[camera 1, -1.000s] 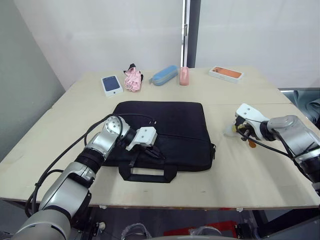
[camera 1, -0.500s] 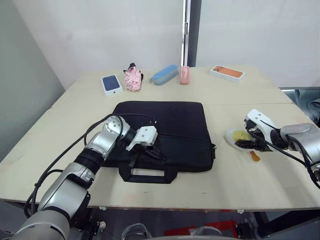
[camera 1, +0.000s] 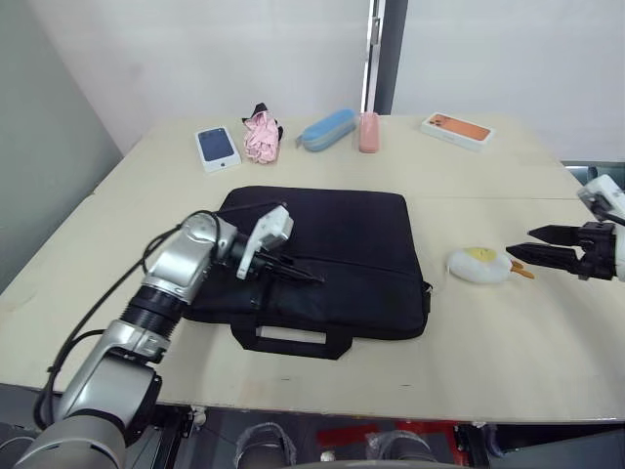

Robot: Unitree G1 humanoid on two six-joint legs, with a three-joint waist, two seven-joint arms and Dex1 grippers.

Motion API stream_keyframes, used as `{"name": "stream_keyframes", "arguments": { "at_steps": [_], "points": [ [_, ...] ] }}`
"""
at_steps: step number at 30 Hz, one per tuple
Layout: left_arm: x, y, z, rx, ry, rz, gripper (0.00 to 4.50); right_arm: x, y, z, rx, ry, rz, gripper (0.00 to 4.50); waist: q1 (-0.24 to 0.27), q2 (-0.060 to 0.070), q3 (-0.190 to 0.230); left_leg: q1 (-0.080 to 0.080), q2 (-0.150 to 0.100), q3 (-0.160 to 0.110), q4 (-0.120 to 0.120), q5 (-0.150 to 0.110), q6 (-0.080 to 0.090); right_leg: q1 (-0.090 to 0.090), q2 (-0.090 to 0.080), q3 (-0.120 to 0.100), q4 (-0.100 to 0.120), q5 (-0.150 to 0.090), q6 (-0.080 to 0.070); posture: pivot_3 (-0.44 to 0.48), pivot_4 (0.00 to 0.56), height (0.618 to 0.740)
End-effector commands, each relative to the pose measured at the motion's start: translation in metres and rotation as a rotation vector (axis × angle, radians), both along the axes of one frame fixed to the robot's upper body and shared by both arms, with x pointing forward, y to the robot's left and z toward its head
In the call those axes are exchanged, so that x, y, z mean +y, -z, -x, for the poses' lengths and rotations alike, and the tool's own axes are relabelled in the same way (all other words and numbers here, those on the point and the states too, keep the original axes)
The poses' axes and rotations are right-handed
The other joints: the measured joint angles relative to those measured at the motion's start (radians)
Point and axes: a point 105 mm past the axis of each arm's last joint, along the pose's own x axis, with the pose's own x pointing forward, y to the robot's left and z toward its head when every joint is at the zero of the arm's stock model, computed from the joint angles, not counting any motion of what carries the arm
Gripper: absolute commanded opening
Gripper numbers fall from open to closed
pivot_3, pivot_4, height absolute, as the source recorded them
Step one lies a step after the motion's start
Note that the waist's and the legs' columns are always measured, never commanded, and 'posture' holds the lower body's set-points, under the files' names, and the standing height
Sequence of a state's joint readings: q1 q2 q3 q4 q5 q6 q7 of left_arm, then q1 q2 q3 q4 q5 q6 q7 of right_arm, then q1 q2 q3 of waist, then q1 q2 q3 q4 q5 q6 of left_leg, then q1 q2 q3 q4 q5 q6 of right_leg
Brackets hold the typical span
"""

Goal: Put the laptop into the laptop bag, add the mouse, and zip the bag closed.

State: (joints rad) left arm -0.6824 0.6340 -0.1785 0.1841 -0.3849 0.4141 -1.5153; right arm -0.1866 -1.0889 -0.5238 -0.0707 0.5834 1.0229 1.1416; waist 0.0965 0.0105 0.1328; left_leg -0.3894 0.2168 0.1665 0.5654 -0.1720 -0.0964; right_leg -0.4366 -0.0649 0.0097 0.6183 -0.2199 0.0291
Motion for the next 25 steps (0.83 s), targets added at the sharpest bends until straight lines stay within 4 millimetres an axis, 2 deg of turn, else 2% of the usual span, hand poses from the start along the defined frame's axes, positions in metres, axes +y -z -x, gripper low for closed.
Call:
{"name": "stream_keyframes", "arguments": {
  "at_steps": [1, 4, 7, 8, 9, 11, 14, 17, 19, 21, 25],
  "points": [
    [0.027, -0.025, -0.001, -0.049, -0.09, 0.033, 1.57, 0.0, -0.016, 0.011, -0.102, -0.001, 0.01, 4.5, 0.001, 0.0, 0.0, 0.0, 0.0, 0.0, 0.0, 0.0, 0.0, 0.0, 0.0, -0.001, 0.0, 0.0, 0.0, 0.0, 0.15, 0.74],
    [0.058, -0.041, -0.001, -0.055, -0.194, 0.025, 2.57, -0.004, -0.01, 0.019, -0.113, 0.023, 0.011, 4.5, 0.001, -0.001, 0.001, 0.001, 0.0, 0.0, 0.001, 0.0, 0.0, 0.0, -0.002, -0.001, 0.001, 0.0, -0.001, 0.0, 0.15, 0.74],
    [0.102, -0.05, -0.001, -0.054, -0.345, -0.027, 3.71, -0.01, -0.009, 0.025, -0.143, 0.057, 0.037, 4.5, -0.001, -0.002, 0.003, 0.003, 0.001, 0.0, 0.006, -0.001, -0.001, 0.001, -0.003, 0.0, 0.004, 0.0, -0.001, 0.0, 0.15, 0.74],
    [0.124, -0.049, 0.001, -0.046, -0.42, -0.069, 4.04, -0.02, -0.009, 0.026, -0.167, 0.096, 0.069, 4.5, -0.002, -0.003, 0.003, 0.004, 0.001, 0.0, 0.006, -0.001, -0.001, 0.001, -0.003, 0.001, 0.005, 0.0, 0.0, 0.0, 0.15, 0.74],
    [0.139, -0.048, 0.003, -0.041, -0.466, -0.098, 4.41, -0.026, -0.009, 0.026, -0.183, 0.123, 0.093, 4.5, -0.003, -0.003, 0.003, 0.006, 0.002, 0.0, 0.007, -0.001, -0.002, 0.002, -0.004, 0.001, 0.006, 0.0, 0.0, 0.0, 0.15, 0.74],
    [0.164, -0.05, 0.013, -0.059, -0.517, -0.153, 4.46, -0.034, -0.006, 0.031, -0.193, 0.144, 0.129, 4.5, -0.004, -0.003, 0.003, 0.006, 0.002, 0.001, 0.008, -0.001, -0.002, 0.002, -0.004, 0.002, 0.006, -0.001, 0.0, 0.0, 0.15, 0.74],
    [0.199, -0.049, 0.017, 0.035, -0.694, -0.151, 4.46, -0.037, -0.007, 0.036, -0.205, 0.142, 0.147, 4.5, 0.001, -0.004, 0.004, 0.006, 0.002, 0.001, 0.008, -0.001, -0.002, 0.003, -0.004, 0.001, 0.006, -0.001, 0.0, 0.0, 0.15, 0.74],
    [0.221, -0.044, 0.029, 0.125, -0.77, -0.115, 4.46, -0.037, -0.007, 0.037, -0.211, 0.136, 0.154, 4.5, 0.002, -0.004, 0.004, 0.006, 0.002, 0.0, 0.01, -0.001, -0.002, 0.003, -0.004, 0.001, 0.007, -0.001, 0.0, 0.0, 0.15, 0.74],
    [0.235, -0.04, 0.03, 0.145, -0.854, -0.088, 4.46, -0.034, -0.006, 0.036, -0.211, 0.124, 0.158, 4.5, 0.002, -0.004, 0.004, 0.006, 0.002, 0.0, 0.01, -0.001, -0.002, 0.003, -0.004, 0.001, 0.008, -0.001, 0.0, 0.0, 0.15, 0.74],
    [0.242, -0.038, 0.028, 0.136, -0.898, -0.061, 4.46, -0.03, -0.006, 0.035, -0.212, 0.112, 0.161, 4.5, 0.003, -0.005, 0.005, 0.006, 0.002, -0.001, 0.011, -0.001, -0.002, 0.003, -0.004, 0.001, 0.009, -0.001, 0.0, 0.0, 0.15, 0.74],
    [0.24, -0.036, 0.024, 0.117, -0.896, -0.042, 4.46, -0.02, -0.009, 0.032, -0.223, 0.091, 0.15, 4.5, 0.003, -0.006, 0.006, 0.006, 0.002, -0.002, 0.014, -0.001, -0.002, 0.003, -0.004, 0.001, 0.012, -0.001, 0.0, 0.0, 0.15, 0.74]
  ]
}}
